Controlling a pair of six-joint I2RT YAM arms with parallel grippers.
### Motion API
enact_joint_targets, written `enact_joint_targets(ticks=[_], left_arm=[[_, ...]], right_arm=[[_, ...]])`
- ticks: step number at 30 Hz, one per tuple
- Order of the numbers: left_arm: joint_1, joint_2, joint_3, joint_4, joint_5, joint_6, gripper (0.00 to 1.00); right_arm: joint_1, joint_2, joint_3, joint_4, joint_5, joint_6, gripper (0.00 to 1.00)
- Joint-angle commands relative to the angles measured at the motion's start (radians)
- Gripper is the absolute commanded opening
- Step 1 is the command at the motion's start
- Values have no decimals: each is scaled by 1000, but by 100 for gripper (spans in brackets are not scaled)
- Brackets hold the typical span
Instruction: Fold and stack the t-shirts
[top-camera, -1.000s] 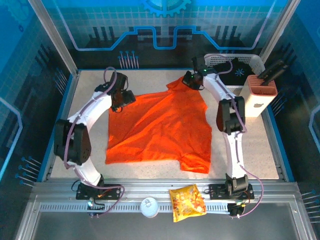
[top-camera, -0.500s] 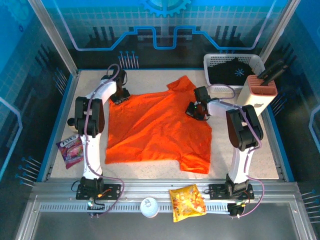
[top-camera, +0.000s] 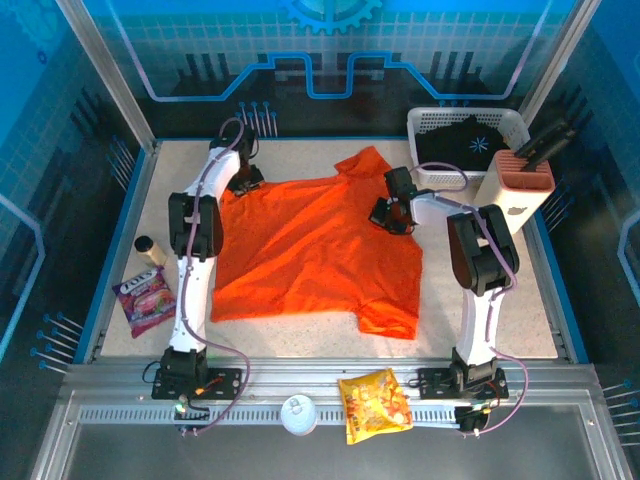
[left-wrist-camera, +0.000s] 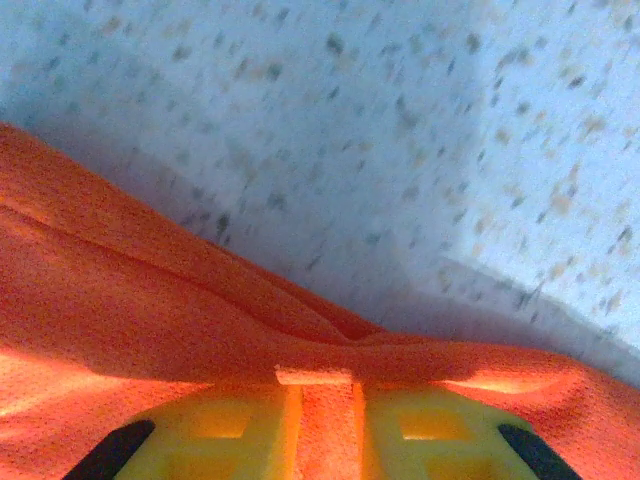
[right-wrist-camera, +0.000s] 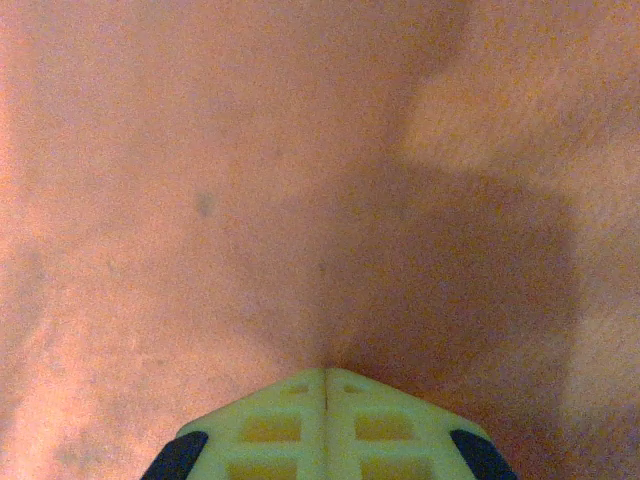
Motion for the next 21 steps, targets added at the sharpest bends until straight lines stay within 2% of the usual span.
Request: enact_joint_targets(ticks=[1,4,7,10,13,15,17,19,21], left_arm=[[10,91,102,-115,-12,16,23],[10,91,122,-83,1,6,25],[10,50,123,-48,10,0,31],[10,-43,121,-51,-2,3,39],[10,-201,66,-57,-27,15,52],[7,-355,-51,-34,-40,14,63],[7,-550,-235,17,-49,15,78],[7,-727,-405,48,-52,9,84],[7,-900,-581,48,-70,-16,85]], right_arm=[[-13,35,58,-52,40,16,0],[-13,40,80,-51,29,29,0],[-7,20,110,-66,20,8,0],[1,-49,142,-98,10,-68,0],[17,-172,132,-125,18,-176,10],[26,-266,94,-137,28,-240,19],[27,-364,33,-147,20,-296,28],[26,-452,-30,-158,11,-336,36],[22,-531,-89,-174,-8,-374,42]])
